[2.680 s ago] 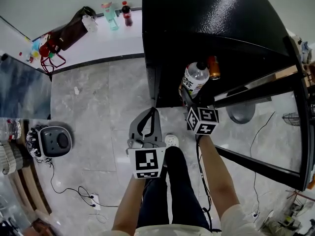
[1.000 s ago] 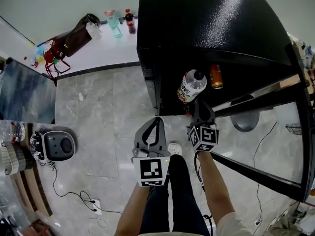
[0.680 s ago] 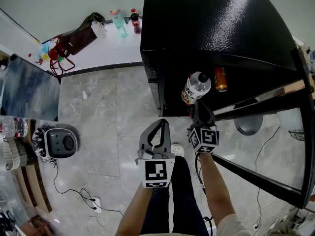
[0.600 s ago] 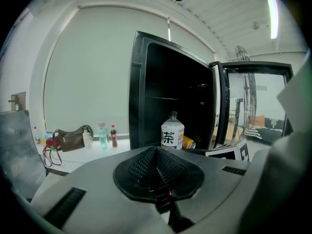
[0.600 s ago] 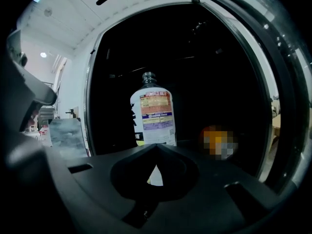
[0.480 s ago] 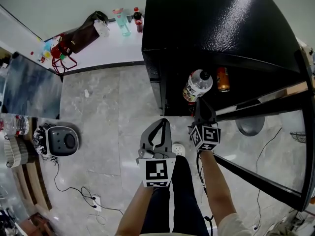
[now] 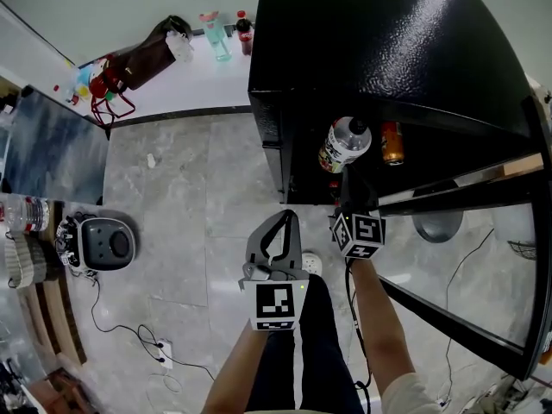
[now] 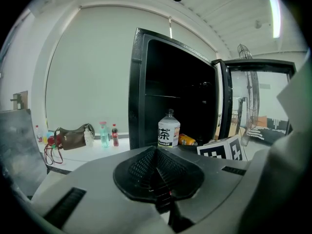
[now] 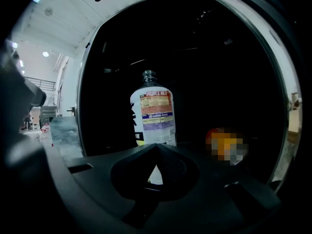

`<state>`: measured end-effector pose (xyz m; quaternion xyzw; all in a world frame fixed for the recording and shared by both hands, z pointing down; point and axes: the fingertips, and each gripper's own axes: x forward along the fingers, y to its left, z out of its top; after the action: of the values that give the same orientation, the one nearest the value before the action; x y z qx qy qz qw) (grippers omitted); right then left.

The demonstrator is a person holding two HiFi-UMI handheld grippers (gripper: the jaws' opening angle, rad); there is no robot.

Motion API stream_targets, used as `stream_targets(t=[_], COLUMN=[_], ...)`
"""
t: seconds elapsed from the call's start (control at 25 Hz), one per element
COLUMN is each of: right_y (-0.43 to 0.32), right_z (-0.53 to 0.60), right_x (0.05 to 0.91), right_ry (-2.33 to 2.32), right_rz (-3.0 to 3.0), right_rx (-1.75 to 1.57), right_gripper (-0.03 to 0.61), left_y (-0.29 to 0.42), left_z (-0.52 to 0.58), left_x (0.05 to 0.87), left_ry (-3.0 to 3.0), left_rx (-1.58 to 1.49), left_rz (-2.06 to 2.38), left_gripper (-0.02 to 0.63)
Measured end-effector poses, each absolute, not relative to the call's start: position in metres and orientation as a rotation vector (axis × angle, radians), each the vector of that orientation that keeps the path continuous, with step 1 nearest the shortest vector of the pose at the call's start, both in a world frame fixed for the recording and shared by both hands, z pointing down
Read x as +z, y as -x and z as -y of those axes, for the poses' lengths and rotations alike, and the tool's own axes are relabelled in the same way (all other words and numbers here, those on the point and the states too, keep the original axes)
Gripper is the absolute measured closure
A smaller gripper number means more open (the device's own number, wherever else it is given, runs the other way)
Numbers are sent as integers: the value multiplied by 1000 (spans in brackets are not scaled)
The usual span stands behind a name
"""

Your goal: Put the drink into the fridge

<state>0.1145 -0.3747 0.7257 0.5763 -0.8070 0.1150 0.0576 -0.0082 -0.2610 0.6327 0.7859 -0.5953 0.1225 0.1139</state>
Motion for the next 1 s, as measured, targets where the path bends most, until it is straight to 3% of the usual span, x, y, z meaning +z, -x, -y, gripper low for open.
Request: stream_targets(t=[0.56,1.0], right_y=[-110,-116], right_z=[376,328], right_x=[721,649], right_ry=[-1752,-1738], right_rz=[2425,2455], right_rx=[349,315], right_gripper=[583,583], left_y=[23,35], left_z=[259,255], left_x=[629,582], left_ry=[-2279,-2263], left_rx=[350,284], left_rz=[1778,1818], left_gripper=[609,609])
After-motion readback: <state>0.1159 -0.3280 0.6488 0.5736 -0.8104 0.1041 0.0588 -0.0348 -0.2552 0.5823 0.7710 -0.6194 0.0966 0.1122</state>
